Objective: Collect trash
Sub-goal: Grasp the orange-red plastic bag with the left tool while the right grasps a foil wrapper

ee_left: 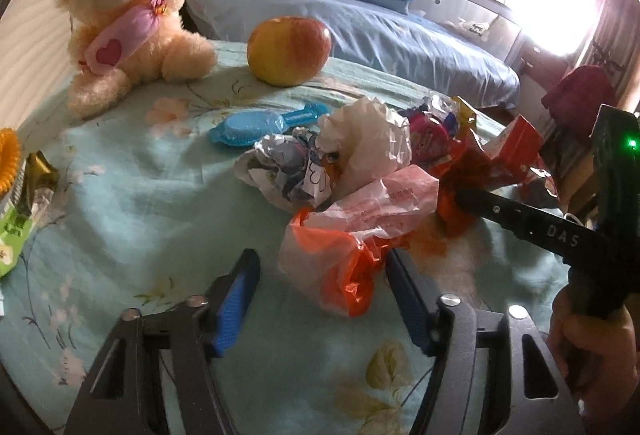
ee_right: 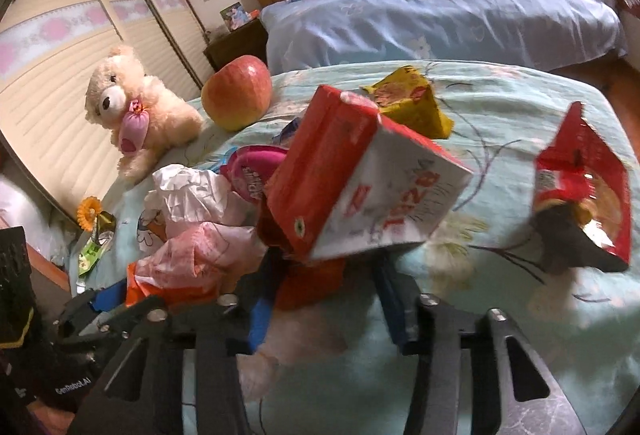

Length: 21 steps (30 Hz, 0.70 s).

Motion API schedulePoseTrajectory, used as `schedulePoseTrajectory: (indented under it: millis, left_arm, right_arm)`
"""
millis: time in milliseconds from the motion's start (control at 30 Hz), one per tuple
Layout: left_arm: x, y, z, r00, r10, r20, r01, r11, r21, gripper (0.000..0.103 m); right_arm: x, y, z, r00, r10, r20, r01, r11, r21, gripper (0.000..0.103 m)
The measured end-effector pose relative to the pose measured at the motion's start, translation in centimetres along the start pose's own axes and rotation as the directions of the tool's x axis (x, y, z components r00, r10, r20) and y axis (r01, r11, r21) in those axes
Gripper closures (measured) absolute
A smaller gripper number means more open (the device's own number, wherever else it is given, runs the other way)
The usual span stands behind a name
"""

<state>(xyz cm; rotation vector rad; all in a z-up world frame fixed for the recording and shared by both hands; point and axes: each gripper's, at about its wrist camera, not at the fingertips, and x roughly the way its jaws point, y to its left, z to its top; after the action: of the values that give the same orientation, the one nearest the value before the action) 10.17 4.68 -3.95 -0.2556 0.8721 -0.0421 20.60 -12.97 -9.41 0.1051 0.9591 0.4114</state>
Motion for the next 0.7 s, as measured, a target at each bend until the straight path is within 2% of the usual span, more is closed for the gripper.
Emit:
schedulePoseTrajectory:
  millis: [33, 133, 200, 700]
  left_arm:
    - [0.5, 0.4, 0.4, 1.000, -0.016, -0.008, 0.016, 1.000, -0.008, 0.053]
    - [0.9, 0.5, 0.8, 1.000, -0.008, 0.008, 0.008, 1.000, -0.002, 0.059]
    - [0.7, 0.2, 0.6, 1.000, -0.009, 0.012, 0.009, 1.000, 0.006, 0.063]
    - [-2.5, -2.0, -2.3, 0.998, -0.045, 0.032, 0.044, 0.998, 0.038, 0.067]
  right_arm:
    - [0.2, 0.2, 0.0, 1.000, 0.004, -0.006, -0.004, 1.000, -0.010, 0.082]
    - [0.0, 0.5, -0.1, 1.000, 0.006, -0.006, -0.007, 1.000, -0.025, 0.093]
    - [-0.5, 0.4, -0.5, 1.000, 0.019, -0.005, -0.019, 1.000, -0.024, 0.096]
    - [-5.7, -0.1, -5.2, 1.000, 0.021, 0.021, -0.021, 1.000, -0.009, 0.100]
